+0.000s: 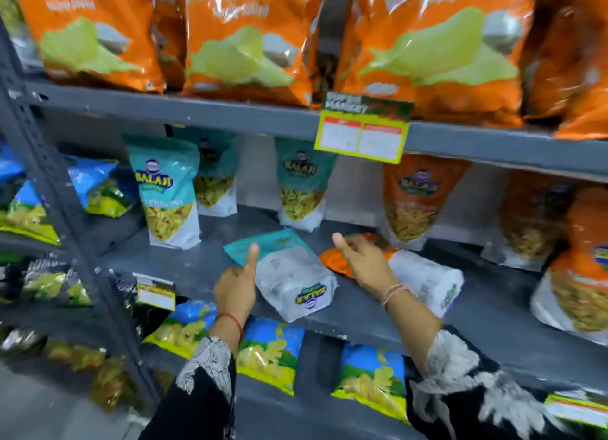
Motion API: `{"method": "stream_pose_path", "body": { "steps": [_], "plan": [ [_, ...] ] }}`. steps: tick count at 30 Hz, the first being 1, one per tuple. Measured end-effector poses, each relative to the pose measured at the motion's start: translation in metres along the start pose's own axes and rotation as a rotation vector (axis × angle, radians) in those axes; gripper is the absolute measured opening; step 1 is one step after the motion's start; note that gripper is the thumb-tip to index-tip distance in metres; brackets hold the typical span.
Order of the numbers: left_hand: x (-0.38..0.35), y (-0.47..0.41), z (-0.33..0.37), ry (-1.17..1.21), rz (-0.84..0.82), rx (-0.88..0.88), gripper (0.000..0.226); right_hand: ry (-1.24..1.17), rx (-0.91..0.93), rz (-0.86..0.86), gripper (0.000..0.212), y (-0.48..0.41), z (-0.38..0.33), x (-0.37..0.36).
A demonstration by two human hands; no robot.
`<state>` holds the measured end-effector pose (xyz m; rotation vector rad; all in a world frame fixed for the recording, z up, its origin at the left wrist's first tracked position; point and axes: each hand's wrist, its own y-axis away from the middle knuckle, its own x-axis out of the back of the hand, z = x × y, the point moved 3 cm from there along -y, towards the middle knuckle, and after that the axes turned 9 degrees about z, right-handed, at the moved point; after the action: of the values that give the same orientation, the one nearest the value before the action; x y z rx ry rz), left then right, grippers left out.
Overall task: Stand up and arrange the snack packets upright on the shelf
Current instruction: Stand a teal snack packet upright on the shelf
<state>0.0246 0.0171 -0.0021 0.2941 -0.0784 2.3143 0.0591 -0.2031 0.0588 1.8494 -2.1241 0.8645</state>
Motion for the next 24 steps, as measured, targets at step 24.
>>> {"method": "stream_pose_path", "body": {
  "steps": [24],
  "plan": [
    [-0.070, -0.172, 0.019, 0.044, -0.643, -0.245, 0.070, -0.410, -0.205, 0.045, 0.027, -0.086, 0.060, -0.131]
  ]
}}
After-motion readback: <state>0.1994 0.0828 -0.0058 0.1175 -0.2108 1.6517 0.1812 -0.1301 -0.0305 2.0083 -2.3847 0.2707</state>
